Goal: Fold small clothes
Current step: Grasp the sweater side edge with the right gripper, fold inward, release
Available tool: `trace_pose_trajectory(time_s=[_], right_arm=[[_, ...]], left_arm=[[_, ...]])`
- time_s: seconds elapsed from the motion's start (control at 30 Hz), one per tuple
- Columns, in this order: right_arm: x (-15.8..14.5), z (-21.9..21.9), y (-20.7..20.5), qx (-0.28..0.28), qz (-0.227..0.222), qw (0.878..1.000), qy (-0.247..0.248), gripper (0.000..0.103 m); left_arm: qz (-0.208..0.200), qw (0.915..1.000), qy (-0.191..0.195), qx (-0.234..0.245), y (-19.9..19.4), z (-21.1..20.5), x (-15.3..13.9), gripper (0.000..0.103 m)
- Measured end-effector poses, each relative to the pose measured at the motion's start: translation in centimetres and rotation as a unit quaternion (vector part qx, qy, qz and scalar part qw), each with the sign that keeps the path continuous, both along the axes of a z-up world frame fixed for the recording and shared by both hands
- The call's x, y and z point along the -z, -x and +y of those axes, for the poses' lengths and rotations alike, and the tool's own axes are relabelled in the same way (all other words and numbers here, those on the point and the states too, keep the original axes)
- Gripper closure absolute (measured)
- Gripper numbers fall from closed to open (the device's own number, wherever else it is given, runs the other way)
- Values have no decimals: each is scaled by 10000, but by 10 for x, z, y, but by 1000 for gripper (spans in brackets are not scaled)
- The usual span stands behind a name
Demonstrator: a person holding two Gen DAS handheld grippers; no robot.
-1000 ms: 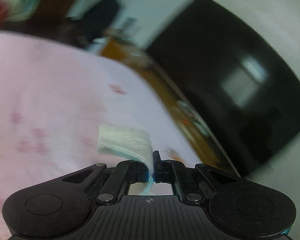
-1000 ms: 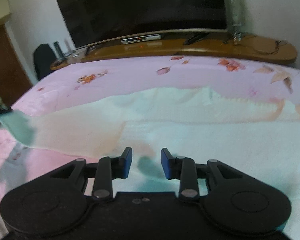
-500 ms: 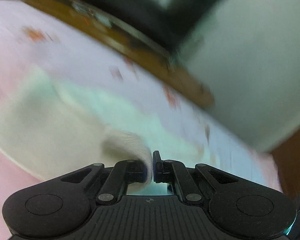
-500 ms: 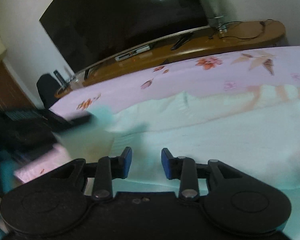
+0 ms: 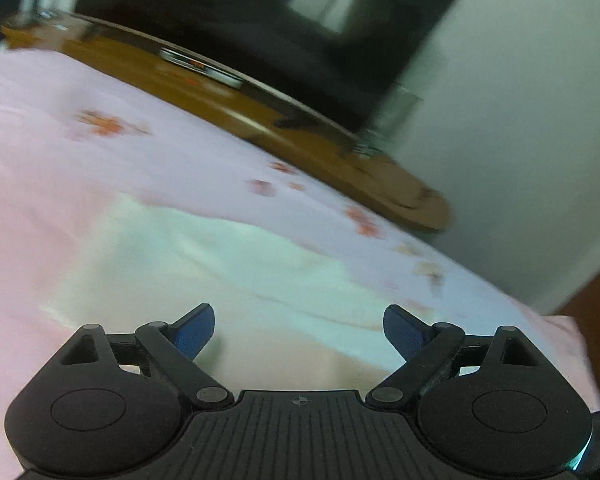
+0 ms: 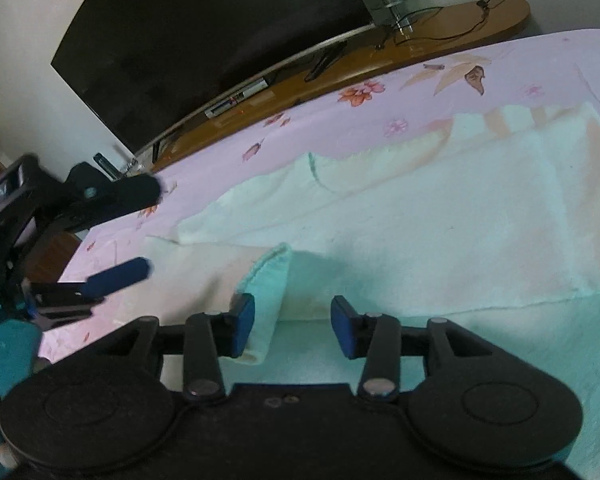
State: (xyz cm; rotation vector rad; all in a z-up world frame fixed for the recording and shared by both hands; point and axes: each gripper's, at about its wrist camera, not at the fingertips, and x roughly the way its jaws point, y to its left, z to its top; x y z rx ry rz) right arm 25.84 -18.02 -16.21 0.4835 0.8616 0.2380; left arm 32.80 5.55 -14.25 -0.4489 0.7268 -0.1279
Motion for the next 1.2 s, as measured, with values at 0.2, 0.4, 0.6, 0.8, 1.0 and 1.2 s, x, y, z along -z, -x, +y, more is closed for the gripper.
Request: trace_pose_trajectory(time_s=[0.2,0.4,0.6,0.8,1.0,1.2], right_arm=[[-4,1,5,-83,-48,9986,-513,56],[3,1,1,143,210,9993,-266,54],[9,12,0,-113,238,9993,-250,96],[-29,7,-5,116,-467,9978,458,98],[-60,-36,2,619,-952,9847,1325,98],[-43,-77,4,974,-610,9788,1698,98]], left_arm=[[290,9968,-208,-714,13,58,21,12],[332,9943,-618,-798,27,66,37,12],[392,9917,-1012,-695,35,54,49,12],[243,9854,-1536,-695,36,33,46,12],[92,9816,-1846,-485,31,6,47,12],[53,9725,-2311,-283,21,-19,52,12]])
